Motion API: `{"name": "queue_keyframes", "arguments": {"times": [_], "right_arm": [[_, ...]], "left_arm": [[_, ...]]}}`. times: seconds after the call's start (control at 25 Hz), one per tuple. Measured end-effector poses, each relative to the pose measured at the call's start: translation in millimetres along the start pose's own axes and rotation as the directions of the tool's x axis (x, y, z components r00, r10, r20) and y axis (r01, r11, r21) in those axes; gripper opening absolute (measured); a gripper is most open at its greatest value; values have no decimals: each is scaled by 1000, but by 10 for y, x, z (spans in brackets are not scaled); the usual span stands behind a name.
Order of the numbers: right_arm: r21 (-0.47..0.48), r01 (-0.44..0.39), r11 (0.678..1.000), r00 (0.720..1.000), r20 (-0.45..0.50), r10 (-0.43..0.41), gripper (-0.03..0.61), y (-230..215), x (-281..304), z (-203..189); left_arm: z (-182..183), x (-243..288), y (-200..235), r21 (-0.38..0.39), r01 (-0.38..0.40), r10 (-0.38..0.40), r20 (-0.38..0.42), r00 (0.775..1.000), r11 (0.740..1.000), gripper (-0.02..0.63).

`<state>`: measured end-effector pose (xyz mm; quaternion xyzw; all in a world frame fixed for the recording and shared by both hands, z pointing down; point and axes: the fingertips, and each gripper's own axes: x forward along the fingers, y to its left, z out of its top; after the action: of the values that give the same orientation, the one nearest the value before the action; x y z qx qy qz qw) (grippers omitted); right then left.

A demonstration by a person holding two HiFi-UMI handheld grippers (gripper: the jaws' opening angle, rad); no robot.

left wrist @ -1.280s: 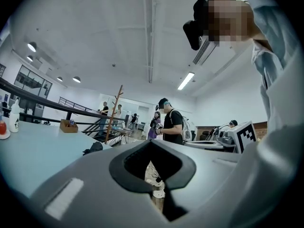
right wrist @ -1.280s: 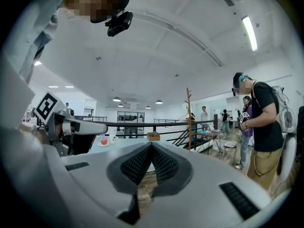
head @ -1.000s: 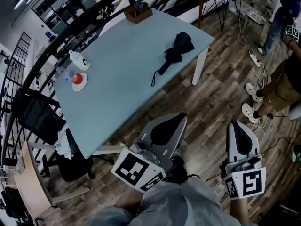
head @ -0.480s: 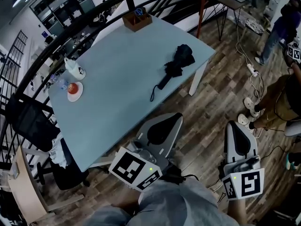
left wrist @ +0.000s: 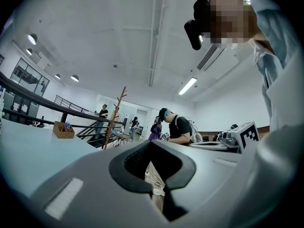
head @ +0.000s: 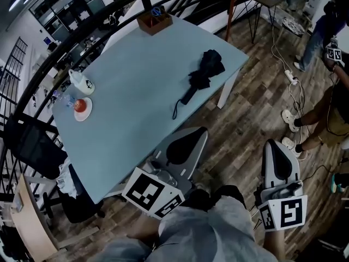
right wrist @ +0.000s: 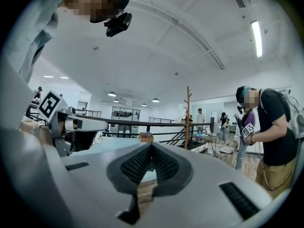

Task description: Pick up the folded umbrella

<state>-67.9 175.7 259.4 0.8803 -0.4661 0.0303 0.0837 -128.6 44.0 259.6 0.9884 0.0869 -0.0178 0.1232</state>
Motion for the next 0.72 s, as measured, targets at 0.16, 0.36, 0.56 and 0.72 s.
{"name": "queue_keyframes", "arguments": {"times": [0.16,0.36,0.56,0.72], "right_arm": [[-4,-1,1000,1000,-6,1,-3,-47,31,-21],[-5,-41,999,999,3,41,-3,-92,149,-26],[5,-95,995,995,12,95,-3,-233,363,-42],[19,-147,989,989,18,147,-3,-398,569,-74]], "left_arm": [[3,12,33,-7,-12,12,3,1000,1000,5],[34,87,64,-6,-39,40,19,999,999,3],[12,248,78,-3,-81,81,10,997,997,3],[-2,447,118,5,-123,123,5,992,992,3]]}}
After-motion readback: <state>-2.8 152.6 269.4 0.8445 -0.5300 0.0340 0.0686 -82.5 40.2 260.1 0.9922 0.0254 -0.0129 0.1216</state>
